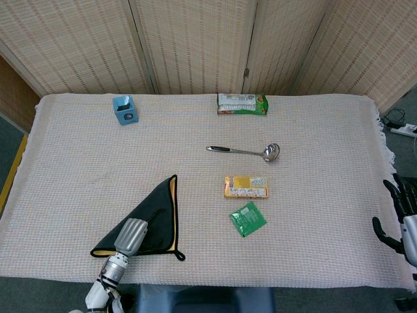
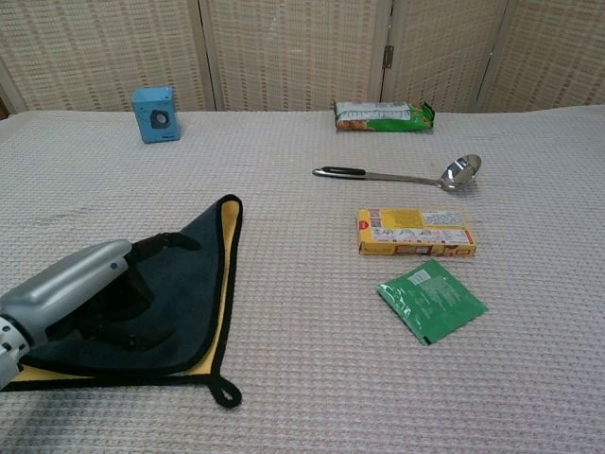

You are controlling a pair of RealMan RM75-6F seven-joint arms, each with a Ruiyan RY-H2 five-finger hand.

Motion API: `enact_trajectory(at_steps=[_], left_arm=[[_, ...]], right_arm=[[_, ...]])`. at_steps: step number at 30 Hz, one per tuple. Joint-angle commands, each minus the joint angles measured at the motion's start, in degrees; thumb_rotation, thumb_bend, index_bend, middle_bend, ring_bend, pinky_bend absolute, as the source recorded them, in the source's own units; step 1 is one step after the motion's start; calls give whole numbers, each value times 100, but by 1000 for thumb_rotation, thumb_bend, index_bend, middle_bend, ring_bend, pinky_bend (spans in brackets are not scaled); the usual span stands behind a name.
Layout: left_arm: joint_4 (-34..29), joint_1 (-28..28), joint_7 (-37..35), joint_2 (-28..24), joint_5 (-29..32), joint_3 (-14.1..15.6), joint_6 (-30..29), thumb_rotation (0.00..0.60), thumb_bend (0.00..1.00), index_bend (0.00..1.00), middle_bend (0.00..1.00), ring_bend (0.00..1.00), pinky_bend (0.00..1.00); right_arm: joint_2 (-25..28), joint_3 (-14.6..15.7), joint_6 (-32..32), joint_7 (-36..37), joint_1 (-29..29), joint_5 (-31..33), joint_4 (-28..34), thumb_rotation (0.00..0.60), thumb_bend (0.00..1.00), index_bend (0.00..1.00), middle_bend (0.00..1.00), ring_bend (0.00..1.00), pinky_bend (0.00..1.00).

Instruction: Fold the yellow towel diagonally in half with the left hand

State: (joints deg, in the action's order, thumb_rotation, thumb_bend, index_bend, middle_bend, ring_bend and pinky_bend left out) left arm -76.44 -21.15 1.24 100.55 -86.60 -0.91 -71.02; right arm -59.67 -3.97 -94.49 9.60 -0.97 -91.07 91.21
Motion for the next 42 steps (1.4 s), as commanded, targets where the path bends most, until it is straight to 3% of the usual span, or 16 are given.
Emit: enact_trajectory(at_steps=[1,12,15,17,18,19,21,23,26,32,36,42], left_arm=[[-69,-58,128,-217,-76,-102,-109,600,336,185,1000,1000,1000],[-306,45,-37,-1329,-122,-397,-651,600,335,172,995,1000,1000],[-351,163,-286,-1606,-74,-460,-855,600,334,165,931,982,1000],[-320,241,-422,-1769,-12,-485,-935,600,333,151,844,893,986],[-307,268,-482,-1836,25,-491,-940,600,333,145,811,853,959],[-303,301,-549,-1938,94,-489,-905,600,333,132,735,767,867],[-312,339,-525,-2116,215,-468,-792,600,329,104,568,604,663],[-274,381,-286,-2276,295,-475,-791,600,320,79,339,376,416],[6,511,75,-2326,217,-478,-1131,600,313,78,204,245,252],[437,960,226,-2370,205,-474,-1882,600,306,95,158,183,195],[-186,1130,593,-2764,400,-459,-1855,600,298,76,107,108,157],[-839,1235,999,-3063,708,-433,-1614,600,298,73,105,106,159]], right_arm=[[-25,13,45,-69,-20,-15,4,600,493,0,0,0,0],[-204,139,635,-465,-266,-66,-23,600,492,0,0,0,0],[-258,177,839,-574,-354,-60,-19,600,492,0,0,0,0],[-297,194,943,-640,-400,-51,-22,600,491,0,0,0,0],[-316,202,989,-674,-420,-44,-27,600,491,0,0,0,0],[-349,211,1061,-733,-451,-28,-40,600,492,0,0,0,0],[-412,221,1172,-834,-502,-5,-74,600,492,0,0,0,0],[-488,227,1293,-940,-562,25,-117,600,492,0,0,0,0],[-606,204,1383,-1086,-621,82,-215,600,492,0,0,0,0],[-761,145,1369,-1274,-648,185,-349,600,492,0,0,0,0],[-782,133,1323,-1314,-646,192,-355,600,491,0,0,0,0],[-760,189,1095,-1354,-589,-3,-271,600,492,0,0,0,0]])
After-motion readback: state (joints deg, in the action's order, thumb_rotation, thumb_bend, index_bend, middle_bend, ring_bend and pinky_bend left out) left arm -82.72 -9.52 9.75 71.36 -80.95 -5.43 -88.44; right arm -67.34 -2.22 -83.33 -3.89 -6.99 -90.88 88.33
